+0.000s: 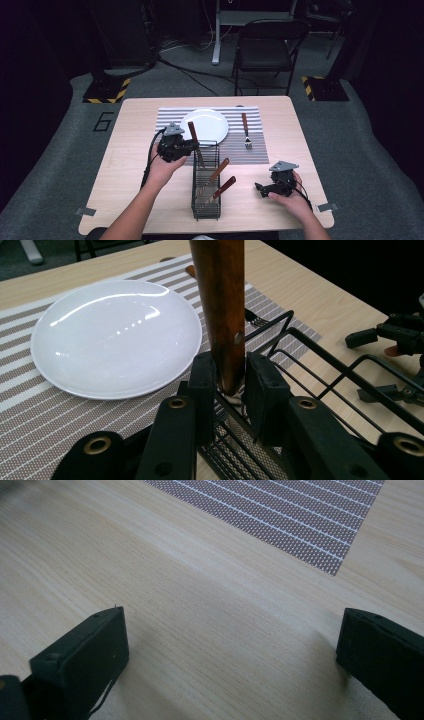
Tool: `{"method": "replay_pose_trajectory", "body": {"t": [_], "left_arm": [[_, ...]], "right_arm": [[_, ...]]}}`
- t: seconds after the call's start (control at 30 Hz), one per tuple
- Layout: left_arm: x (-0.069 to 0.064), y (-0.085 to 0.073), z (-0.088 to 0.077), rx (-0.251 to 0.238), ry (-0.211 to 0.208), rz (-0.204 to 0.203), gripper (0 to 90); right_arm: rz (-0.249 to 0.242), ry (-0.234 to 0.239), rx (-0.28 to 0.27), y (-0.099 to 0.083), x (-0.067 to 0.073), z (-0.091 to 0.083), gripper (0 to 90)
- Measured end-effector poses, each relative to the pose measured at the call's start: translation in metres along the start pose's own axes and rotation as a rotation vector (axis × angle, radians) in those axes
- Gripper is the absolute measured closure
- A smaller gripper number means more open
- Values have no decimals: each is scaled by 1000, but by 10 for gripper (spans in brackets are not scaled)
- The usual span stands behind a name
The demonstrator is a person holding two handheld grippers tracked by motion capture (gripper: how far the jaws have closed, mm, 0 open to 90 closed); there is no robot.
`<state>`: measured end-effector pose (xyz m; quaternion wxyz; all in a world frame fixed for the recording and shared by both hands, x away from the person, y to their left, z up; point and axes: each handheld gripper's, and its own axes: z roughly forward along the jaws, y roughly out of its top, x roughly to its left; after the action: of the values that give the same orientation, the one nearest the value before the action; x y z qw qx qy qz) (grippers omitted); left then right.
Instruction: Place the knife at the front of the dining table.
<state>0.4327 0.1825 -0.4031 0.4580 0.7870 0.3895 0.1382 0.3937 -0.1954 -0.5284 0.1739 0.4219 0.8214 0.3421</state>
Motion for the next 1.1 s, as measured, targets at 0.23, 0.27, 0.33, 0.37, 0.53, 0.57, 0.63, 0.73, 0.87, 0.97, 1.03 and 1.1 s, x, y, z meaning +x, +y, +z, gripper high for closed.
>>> {"method": "replay_pose_trajectory", "body": {"t": [0.23, 0.27, 0.33, 0.37, 0.53, 0.57, 0.63, 0.73, 0.87, 0.97, 1.03, 1.1], "left_arm": [[-5, 2, -5, -12, -2, 21, 784], [-6, 2, -4, -11, -2, 22, 785], [-6, 3, -2, -2, -2, 17, 782], [-7, 3, -1, 1, 2, 15, 777], [-10, 2, 4, 27, 20, 16, 765], [-10, 2, 4, 27, 20, 16, 764], [-12, 0, 5, 20, 21, 14, 752], [-15, -1, 8, 13, 13, 5, 718], [-19, -2, 9, 13, 36, 6, 711], [-20, -2, 11, 14, 55, -4, 773], [-21, -3, 12, 11, 61, -17, 777], [-22, -3, 12, 6, 61, -10, 797]], "right_arm": [[0, 0, 0, 0, 0, 0, 0], [-1, 0, -1, 0, 0, 0, 0], [-1, 0, -1, 0, 0, 0, 0], [1, 0, -1, 0, 0, 0, 0], [0, 0, -1, 0, 0, 0, 0], [0, 0, -1, 0, 0, 0, 0], [-1, 0, -1, 0, 0, 0, 0], [0, 0, 0, 0, 0, 0, 0], [1, 0, -1, 0, 0, 0, 0], [0, 0, 0, 0, 0, 0, 0], [0, 0, -1, 0, 0, 0, 0], [0, 0, 0, 0, 0, 0, 0]]}}
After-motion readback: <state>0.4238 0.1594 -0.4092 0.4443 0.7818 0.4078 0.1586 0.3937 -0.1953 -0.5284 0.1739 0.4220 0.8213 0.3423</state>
